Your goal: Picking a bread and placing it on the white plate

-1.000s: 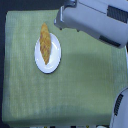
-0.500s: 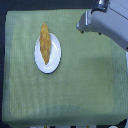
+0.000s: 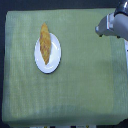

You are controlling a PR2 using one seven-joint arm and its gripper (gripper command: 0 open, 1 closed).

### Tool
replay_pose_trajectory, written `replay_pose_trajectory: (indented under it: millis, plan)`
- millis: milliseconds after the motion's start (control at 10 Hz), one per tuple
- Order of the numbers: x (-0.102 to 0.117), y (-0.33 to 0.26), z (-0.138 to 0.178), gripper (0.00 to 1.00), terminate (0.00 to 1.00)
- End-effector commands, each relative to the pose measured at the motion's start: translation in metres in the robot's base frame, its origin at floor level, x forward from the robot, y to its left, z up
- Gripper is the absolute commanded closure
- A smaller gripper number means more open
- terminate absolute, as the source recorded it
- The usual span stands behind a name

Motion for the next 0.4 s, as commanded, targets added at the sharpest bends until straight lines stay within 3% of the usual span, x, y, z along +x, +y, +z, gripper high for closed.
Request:
replay_pose_trajectory:
  millis: [0, 200, 300]
  plan:
    - [0.0, -0.04, 0.0, 0.0, 0.0]
    - [-0.005, -0.024, -0.006, 0.0, 0.0]
    - [-0.01, -0.019, -0.01, 0.0, 1.0]
